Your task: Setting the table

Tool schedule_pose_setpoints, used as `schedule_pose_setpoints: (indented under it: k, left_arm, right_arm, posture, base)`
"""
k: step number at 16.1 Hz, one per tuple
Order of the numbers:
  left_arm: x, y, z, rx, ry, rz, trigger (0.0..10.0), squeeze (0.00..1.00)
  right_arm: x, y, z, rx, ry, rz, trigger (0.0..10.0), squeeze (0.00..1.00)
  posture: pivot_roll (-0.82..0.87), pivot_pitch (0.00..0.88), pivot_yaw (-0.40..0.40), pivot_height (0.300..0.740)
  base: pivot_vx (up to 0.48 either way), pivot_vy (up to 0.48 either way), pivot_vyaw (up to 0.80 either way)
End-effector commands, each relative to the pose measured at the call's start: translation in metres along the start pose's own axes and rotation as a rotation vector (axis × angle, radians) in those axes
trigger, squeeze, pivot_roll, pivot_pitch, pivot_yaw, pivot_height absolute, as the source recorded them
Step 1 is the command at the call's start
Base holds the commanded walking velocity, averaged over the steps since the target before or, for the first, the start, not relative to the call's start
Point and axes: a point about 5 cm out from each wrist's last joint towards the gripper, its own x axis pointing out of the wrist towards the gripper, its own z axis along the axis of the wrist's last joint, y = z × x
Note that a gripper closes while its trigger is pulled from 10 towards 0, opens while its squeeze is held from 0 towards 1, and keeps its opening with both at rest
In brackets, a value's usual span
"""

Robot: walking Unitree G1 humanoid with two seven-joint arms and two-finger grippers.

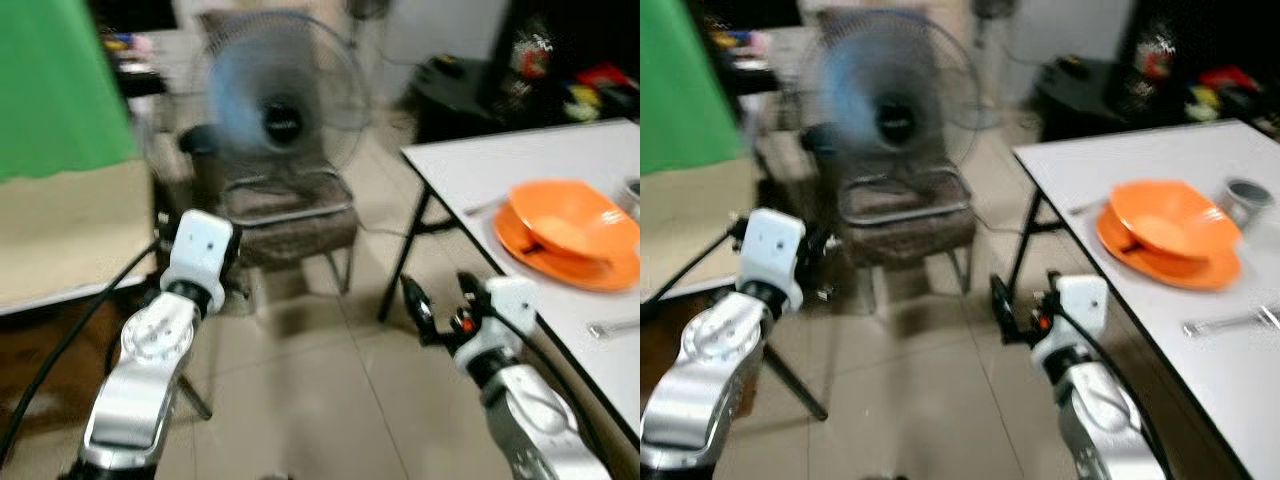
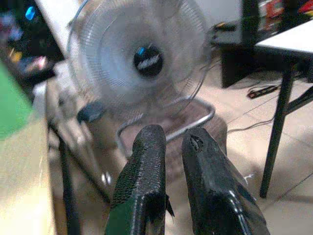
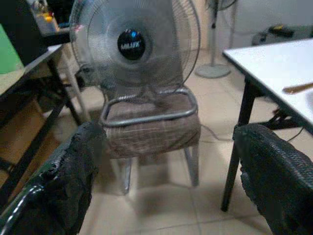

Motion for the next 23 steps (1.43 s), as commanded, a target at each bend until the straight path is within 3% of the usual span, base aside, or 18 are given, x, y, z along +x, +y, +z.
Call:
schedule_pose_setpoints:
  k: [1, 2, 3, 4, 5, 6, 7, 9, 10, 13, 15, 17, 18, 19, 20, 21, 22, 23]
  left_arm:
    - [-0.001, 0.0, 0.004, -0.026, -0.006, -0.018, 10.0, 0.0]
    - [-0.001, 0.0, 0.004, -0.017, -0.004, -0.011, 10.0, 0.0]
    - [0.0, 0.001, 0.002, -0.06, 0.004, -0.004, 10.0, 1.0]
    - [-0.001, 0.002, 0.002, -0.075, 0.003, 0.003, 10.0, 1.0]
    - [-0.001, -0.001, 0.002, -0.015, -0.014, 0.018, 10.0, 1.0]
    - [-0.002, -0.001, 0.003, 0.004, -0.024, 0.038, 10.0, 1.0]
    - [-0.002, 0.002, 0.005, -0.011, -0.036, 0.049, 10.0, 1.0]
    - [0.0, 0.006, 0.011, 0.006, -0.076, 0.068, 10.0, 1.0]
    - [0.0, 0.007, 0.008, -0.02, -0.056, 0.073, 10.0, 1.0]
    - [0.001, 0.01, 0.01, -0.04, -0.06, 0.093, 10.0, 1.0]
    - [-0.003, 0.012, 0.016, 0.026, -0.09, 0.09, 10.0, 1.0]
    - [-0.013, 0.017, 0.012, 0.019, -0.078, 0.105, 10.0, 1.0]
    - [-0.014, 0.016, 0.014, -0.011, -0.082, 0.089, 10.0, 1.0]
    - [-0.013, 0.013, 0.015, 0.014, -0.088, 0.043, 10.0, 1.0]
    - [-0.012, 0.014, 0.013, 0.018, -0.082, 0.055, 10.0, 1.0]
    - [-0.011, 0.014, 0.011, 0.002, -0.072, 0.064, 10.0, 1.0]
    - [-0.011, 0.009, 0.01, 0.011, -0.067, 0.037, 10.0, 1.0]
    - [-0.012, 0.009, 0.01, 0.015, -0.064, 0.035, 10.0, 1.0]
  right_arm:
    - [0.003, 0.002, 0.004, 0.012, -0.012, 0.016, 10.0, 0.0]
    - [0.006, 0.003, 0.006, -0.003, -0.013, 0.023, 10.0, 0.0]
    - [0.008, 0.003, 0.009, -0.034, -0.017, 0.021, 10.0, 0.0]
    - [0.008, 0.002, 0.012, -0.024, -0.025, 0.019, 10.0, 0.0]
    - [0.001, -0.01, 0.006, -0.057, -0.013, -0.034, 10.0, 0.0]
    - [-0.001, -0.017, 0.004, -0.067, -0.016, -0.092, 10.0, 0.69]
    - [0.001, -0.023, 0.007, -0.026, -0.047, -0.118, 10.0, 1.0]
    - [0.006, -0.022, 0.02, -0.012, -0.114, -0.07, 10.0, 1.0]
    - [0.006, -0.023, 0.017, -0.054, -0.091, -0.071, 10.0, 1.0]
    - [0.002, -0.019, 0.016, -0.043, -0.09, -0.058, 10.0, 1.0]
    - [-0.003, -0.007, 0.011, 0.017, -0.08, 0.017, 10.0, 1.0]
    - [0.001, -0.005, -0.002, -0.009, -0.031, 0.032, 10.0, 1.0]
    - [0.002, -0.002, 0.001, -0.002, -0.045, 0.039, 10.0, 1.0]
    - [0.004, 0.001, 0.007, -0.007, -0.068, 0.052, 10.0, 1.0]
    - [0.006, -0.003, 0.003, -0.097, -0.052, -0.017, 10.0, 1.0]
    - [0.005, 0.0, -0.002, -0.118, 0.007, -0.008, 10.0, 1.0]
    - [0.003, 0.0, 0.002, -0.13, -0.015, -0.008, 10.0, 0.33]
    - [0.004, -0.001, 0.003, -0.139, -0.025, -0.034, 10.0, 0.0]
  posture:
    - [0.07, 0.0, -0.016, 0.74]
    - [0.07, 0.0, -0.016, 0.74]
    - [0.05, 0.0, -0.017, 0.74]
    - [0.05, 0.0, -0.014, 0.74]
    - [0.06, 0.0, -0.03, 0.74]
    - [0.07, 0.0, -0.035, 0.74]
    - [0.09, 0.0, -0.041, 0.74]
    - [0.08, 0.0, -0.034, 0.74]
    - [0.07, 0.0, -0.031, 0.74]
    - [0.06, 0.0, -0.005, 0.74]
    - [0.09, 0.0, -0.02, 0.74]
    - [0.11, 0.0, -0.013, 0.74]
    - [0.11, 0.0, -0.012, 0.74]
    - [0.1, 0.0, -0.012, 0.74]
    - [0.08, 0.0, 0.004, 0.74]
    - [0.07, 0.0, 0.011, 0.74]
    - [0.08, 0.0, -0.004, 0.74]
    - [0.08, 0.0, -0.006, 0.74]
  base:
    - [0.0, 0.0, 0.8]
    - [0.0, 0.0, 0.8]
    - [0.0, 0.0, 0.8]
    - [0.0, 0.0, 0.8]
    - [0.0, 0.0, 0.8]
    - [0.0, 0.0, 0.8]
    - [0.0, 0.0, 0.8]
    - [0.0, 0.0, 0.8]
    - [0.0, 0.0, 0.8]
    - [0.0, 0.0, 0.8]
    - [0.0, 0.0, 0.8]
    - [0.0, 0.0, 0.8]
    - [0.0, 0.0, 0.8]
    - [0.0, 0.0, 0.8]
    - [0.0, 0.0, 0.0]
    - [0.0, 0.0, 0.0]
    - [0.0, 0.0, 0.0]
    - [0.0, 0.0, 0.0]
